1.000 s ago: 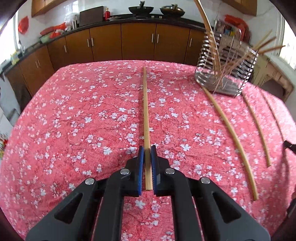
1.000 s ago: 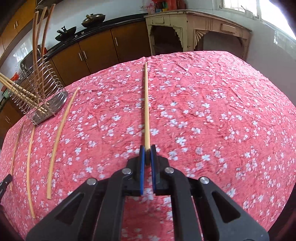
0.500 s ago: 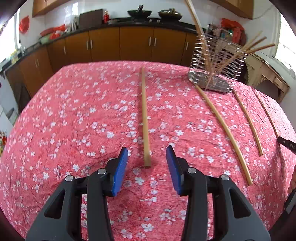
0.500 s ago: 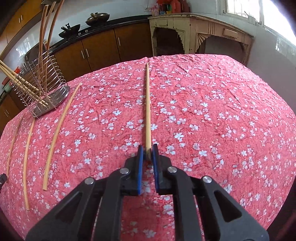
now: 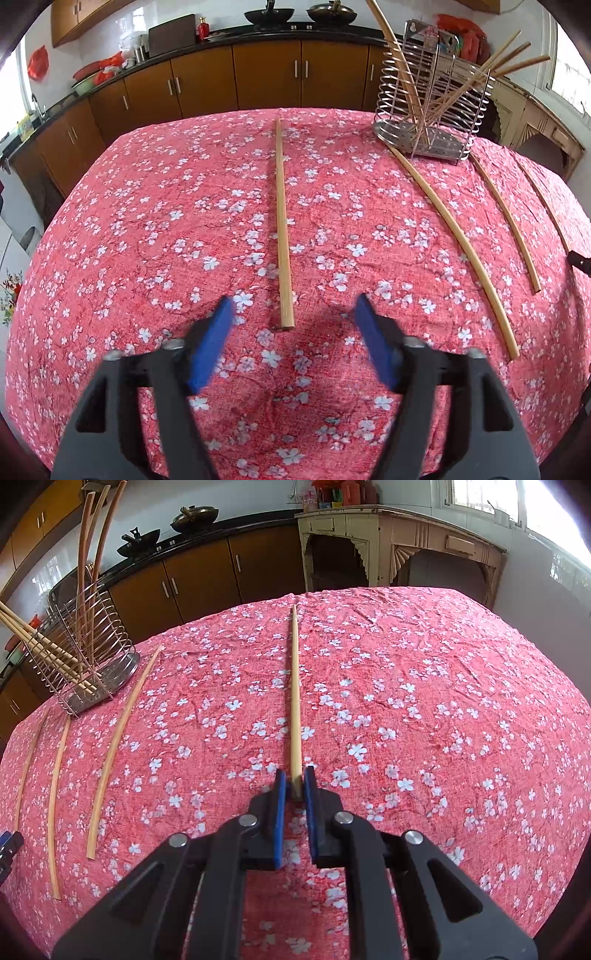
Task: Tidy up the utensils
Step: 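Close the right tool on a chopstick while the left tool grasps another, then lift both held chopsticks and carry them above the wire holder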
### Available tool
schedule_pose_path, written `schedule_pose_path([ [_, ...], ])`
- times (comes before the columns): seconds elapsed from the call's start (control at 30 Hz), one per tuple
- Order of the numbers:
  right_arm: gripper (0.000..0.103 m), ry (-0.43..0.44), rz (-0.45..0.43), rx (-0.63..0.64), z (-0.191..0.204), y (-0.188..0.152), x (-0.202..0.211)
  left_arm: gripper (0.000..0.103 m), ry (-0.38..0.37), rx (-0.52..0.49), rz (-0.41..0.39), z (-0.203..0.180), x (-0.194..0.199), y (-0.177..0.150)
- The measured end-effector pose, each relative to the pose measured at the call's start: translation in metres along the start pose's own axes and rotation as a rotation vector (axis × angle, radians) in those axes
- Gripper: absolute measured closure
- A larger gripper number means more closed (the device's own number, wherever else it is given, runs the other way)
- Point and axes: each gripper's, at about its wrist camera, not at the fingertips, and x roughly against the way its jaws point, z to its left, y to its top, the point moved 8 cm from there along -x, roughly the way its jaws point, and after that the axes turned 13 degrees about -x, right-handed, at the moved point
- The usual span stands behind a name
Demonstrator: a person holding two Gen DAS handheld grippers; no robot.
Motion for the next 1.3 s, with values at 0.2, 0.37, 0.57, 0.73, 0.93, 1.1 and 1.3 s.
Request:
schedule_pose_path([
  [0.2,0.091,-0.002,0.0,0.002,0.0,0.0,0.0,0.021,-0.012,0.027,0.001,0.007,-0.002,-0.002],
  [0.37,0.091,-0.002,0.0,0.002,-0.001,0.0,0.0,0.021,0.006,0.008,0.015,0.005,-0.004,-0.002],
  [0.57,0.091,-0.002,0.0,0.002,-0.001,0.0,0.0,0.028,0.022,0.021,0.011,0.003,-0.004,0.0],
  [0.73,0.093,-0.007,-0.001,0.008,-0.002,-0.001,0.002,0.078,0.035,0.02,-0.013,0.005,0.006,-0.005],
  [0.93,0.096,0.015,0.001,-0.001,-0.008,-0.006,0.009,0.096,0.034,-0.039,-0.029,-0.005,0.011,-0.008],
  [1.1,0.096,0.023,-0.094,0.029,-0.011,-0.002,0.036,0.096,0.005,-0.017,-0.083,0.006,0.03,-0.007],
  [1.3,0.096,0.046,-0.309,0.075,-0.003,0.028,0.096,0.096,0.058,-0.021,-0.282,0.023,0.085,0.015],
])
